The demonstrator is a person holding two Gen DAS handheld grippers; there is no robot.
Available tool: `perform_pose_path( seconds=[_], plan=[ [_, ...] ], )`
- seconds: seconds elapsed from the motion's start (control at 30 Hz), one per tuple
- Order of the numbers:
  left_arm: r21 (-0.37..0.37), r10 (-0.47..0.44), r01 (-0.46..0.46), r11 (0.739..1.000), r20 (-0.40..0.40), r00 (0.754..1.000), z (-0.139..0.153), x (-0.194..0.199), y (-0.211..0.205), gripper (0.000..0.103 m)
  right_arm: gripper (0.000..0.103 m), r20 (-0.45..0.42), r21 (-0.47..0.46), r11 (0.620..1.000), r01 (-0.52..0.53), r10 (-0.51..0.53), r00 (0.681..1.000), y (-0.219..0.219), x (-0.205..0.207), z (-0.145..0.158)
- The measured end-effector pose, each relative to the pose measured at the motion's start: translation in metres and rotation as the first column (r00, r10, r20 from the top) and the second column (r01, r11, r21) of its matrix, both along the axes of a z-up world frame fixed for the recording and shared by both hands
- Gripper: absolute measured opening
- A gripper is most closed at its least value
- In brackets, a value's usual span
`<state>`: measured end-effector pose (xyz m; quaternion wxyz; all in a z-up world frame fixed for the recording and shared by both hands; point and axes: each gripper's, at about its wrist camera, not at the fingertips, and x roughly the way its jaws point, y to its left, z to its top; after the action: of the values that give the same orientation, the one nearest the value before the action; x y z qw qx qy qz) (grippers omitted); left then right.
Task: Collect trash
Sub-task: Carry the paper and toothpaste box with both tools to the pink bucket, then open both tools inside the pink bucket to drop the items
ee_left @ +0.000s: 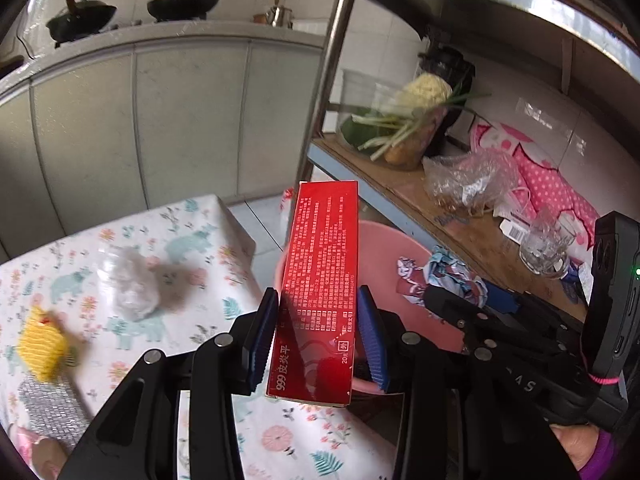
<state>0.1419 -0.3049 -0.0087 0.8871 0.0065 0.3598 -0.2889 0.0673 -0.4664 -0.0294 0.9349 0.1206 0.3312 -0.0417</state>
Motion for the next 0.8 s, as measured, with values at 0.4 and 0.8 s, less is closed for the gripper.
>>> perform_pose_path(
  seconds=[0.4,0.8],
  plan=[
    [0.065,-0.044,0.051,0.997,-0.099,0.994,-0.046,0.023,-0.045,0.040,0.057,-0.108,0.007,0.999,0.043,-0.042,0.993,-0.019,0.018,-0.041],
    [0.025,-0.041,0.044,0.999,-0.102,0.994,-0.041,0.023,-0.035,0.052,0.062,-0.162,-0.005,0.999,0.049,-0.049,0.986,-0.017,0.024,-0.054]
  ],
)
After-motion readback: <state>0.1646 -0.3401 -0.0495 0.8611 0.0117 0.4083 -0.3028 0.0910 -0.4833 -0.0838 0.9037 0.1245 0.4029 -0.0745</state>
